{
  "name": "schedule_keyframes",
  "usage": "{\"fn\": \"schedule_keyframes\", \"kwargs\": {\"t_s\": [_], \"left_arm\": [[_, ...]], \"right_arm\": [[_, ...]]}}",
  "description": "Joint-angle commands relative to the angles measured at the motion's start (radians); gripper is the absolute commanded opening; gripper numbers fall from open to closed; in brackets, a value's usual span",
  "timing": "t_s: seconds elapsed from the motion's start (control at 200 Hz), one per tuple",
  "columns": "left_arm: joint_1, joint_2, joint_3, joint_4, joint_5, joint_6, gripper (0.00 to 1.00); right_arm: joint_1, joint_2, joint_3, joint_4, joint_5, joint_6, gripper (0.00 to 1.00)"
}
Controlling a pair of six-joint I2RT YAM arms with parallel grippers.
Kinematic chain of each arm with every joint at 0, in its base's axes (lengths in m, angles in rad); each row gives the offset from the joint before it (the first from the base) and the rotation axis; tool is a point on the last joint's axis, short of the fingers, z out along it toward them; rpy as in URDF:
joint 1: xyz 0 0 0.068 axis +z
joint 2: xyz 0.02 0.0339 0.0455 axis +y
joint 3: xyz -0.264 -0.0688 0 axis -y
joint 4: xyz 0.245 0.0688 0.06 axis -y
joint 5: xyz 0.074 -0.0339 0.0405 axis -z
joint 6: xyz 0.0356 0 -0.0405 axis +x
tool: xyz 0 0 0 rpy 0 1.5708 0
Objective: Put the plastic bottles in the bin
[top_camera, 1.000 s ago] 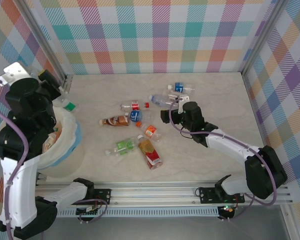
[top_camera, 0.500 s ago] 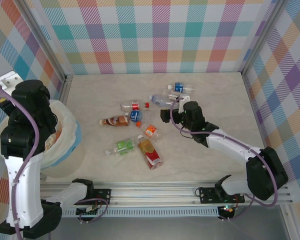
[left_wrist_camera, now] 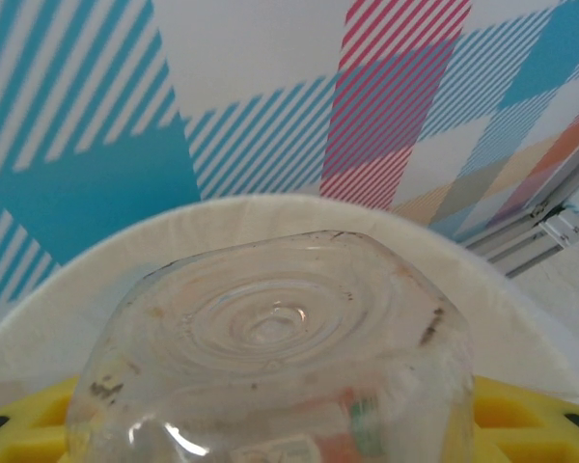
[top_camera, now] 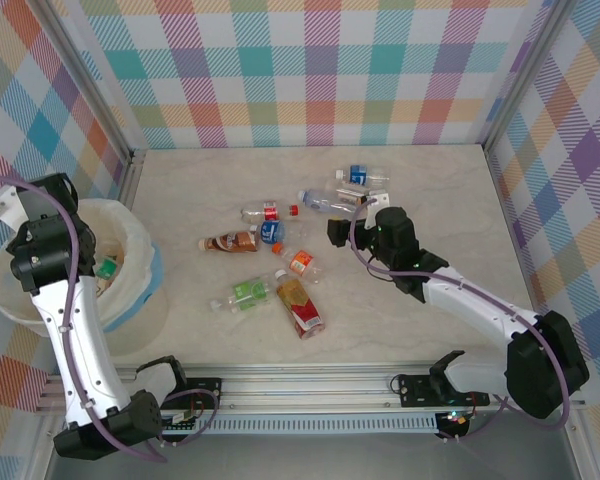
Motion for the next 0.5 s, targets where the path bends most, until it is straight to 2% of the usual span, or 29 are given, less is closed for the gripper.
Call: {"fn": "schedule_keyframes", "kwargs": {"t_s": [0.0,0.13,0.17,0.24,0.405,0.495], "left_arm": [[0.048,-0.023,-0.053,0.008,0.142,-0.075,0.57],[0.051,-0.045,-0.081,0.024,0.157,-0.094,0.90],[0.053,-0.055,-0.082,0.030,0.156,-0.098,0.95],[0.051,-0.072,-0.073,0.036,0.172,-0.098,1.00],[0.052,-0.107,-0.074,0.050,0.219,-0.112,1.00],[0.050,-0.118,-0.060,0.049,0.297,-0.116,1.00]], "right_arm": [[-0.006,-0.026,-0.011,-0.005,0.022,0.008,1.00],[-0.006,-0.027,-0.001,-0.017,0.026,0.000,1.00],[-0.006,-0.028,-0.001,-0.015,0.028,0.002,1.00],[-0.006,-0.030,-0.002,-0.013,0.029,0.005,1.00],[-0.006,-0.028,-0.007,-0.011,0.034,0.017,1.00],[-0.006,-0.029,-0.007,-0.012,0.036,0.017,1.00]]}}
